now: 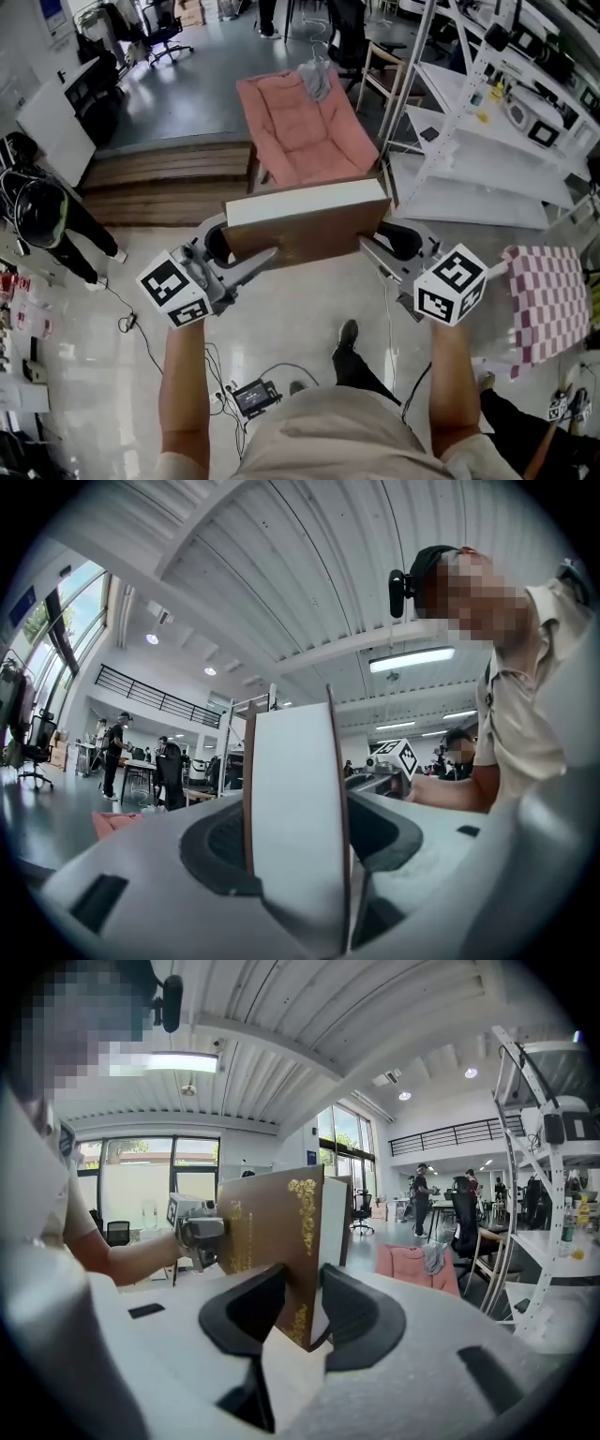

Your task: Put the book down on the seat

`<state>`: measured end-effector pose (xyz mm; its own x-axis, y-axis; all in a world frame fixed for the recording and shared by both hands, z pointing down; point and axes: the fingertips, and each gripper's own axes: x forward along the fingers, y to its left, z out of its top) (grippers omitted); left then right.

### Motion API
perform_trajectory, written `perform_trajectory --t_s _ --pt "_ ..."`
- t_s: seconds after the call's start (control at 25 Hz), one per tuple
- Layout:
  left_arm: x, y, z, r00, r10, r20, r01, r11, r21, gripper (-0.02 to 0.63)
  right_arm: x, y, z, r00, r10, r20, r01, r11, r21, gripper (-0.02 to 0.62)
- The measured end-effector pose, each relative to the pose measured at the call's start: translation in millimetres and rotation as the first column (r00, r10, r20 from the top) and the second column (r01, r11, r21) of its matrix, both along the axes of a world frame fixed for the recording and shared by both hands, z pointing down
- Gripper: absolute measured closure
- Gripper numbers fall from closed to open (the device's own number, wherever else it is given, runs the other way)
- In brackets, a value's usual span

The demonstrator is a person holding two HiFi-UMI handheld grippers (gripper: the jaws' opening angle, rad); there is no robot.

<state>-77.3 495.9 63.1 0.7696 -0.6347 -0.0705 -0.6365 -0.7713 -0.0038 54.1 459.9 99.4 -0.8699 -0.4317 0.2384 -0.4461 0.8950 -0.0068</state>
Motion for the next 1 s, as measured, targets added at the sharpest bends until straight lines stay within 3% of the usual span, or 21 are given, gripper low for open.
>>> perform_trajectory --t_s 0.64,1.0 --pt "46 -211 21 0.994 -0.105 -0.01 0.105 0.994 -0.044 0.35 43 -223 21 0.996 -0.087 0.018 0.087 0.996 -0.033 0.488" --pt "62 -283 25 0.992 -0.126 0.003 0.126 0.99 -0.061 0.351 57 -297 28 0.994 -0.108 0.026 0.109 0.993 -0.051 0.488"
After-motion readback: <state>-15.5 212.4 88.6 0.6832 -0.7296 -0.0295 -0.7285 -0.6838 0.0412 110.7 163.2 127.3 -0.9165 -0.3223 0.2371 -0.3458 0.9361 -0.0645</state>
